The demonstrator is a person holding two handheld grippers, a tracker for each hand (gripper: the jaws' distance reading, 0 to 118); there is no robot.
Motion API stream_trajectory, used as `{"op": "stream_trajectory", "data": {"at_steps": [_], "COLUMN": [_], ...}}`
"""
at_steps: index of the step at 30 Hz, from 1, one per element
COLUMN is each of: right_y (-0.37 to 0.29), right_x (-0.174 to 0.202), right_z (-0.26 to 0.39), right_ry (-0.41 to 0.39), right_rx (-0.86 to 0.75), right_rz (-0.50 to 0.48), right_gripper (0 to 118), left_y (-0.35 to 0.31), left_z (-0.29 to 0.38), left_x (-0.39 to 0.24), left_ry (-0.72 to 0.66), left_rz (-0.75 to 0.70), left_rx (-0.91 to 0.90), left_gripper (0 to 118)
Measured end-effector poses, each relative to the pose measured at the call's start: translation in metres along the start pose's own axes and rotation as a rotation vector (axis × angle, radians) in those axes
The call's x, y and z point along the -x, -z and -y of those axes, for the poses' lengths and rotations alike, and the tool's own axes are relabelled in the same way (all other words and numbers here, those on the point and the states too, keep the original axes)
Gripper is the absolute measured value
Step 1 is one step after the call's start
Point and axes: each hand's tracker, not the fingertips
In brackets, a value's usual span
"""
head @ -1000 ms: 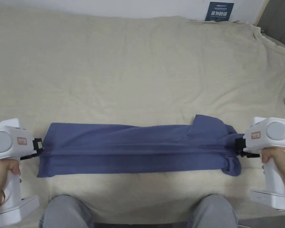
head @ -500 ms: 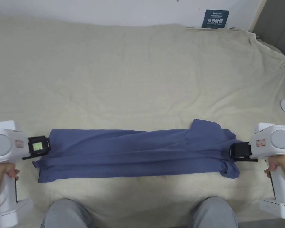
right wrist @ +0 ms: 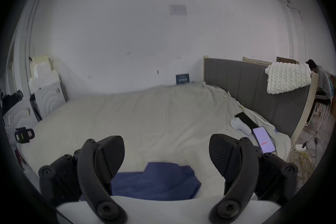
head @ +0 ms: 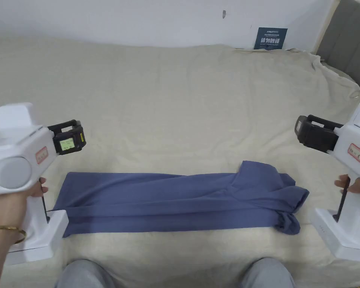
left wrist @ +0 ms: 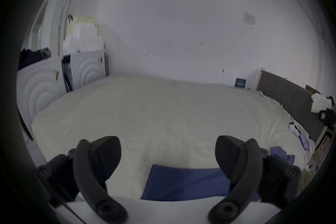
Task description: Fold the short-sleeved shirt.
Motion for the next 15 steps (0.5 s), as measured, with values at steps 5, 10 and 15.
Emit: {"op": "stream_trajectory", "data": {"at_steps": [5,10,15], "right_y": [-0.014,-0.02,-0.021], "right_x": [0.019,0.027,0.033], "right_z": [0.021,0.033,0.035], "right_ry": [-0.027,-0.061,-0.084], "right_rx": [-0.071,-0.104,-0.104], "right_rz": [0.013,0.006,-0.011], "right_gripper": [90,6,0], "left_y": [-0.011,-0.019,-0.018], "left_z": [0.009,0.011,0.012], "left_x": [-0.016,-0.028,-0.031], "left_ry": [-0.026,0.017,0.027], "left_rz": [0.11,0.111,0.125], "left_rx": [-0.041,-0.102,-0.09], "left_gripper": [47,0,0]}}
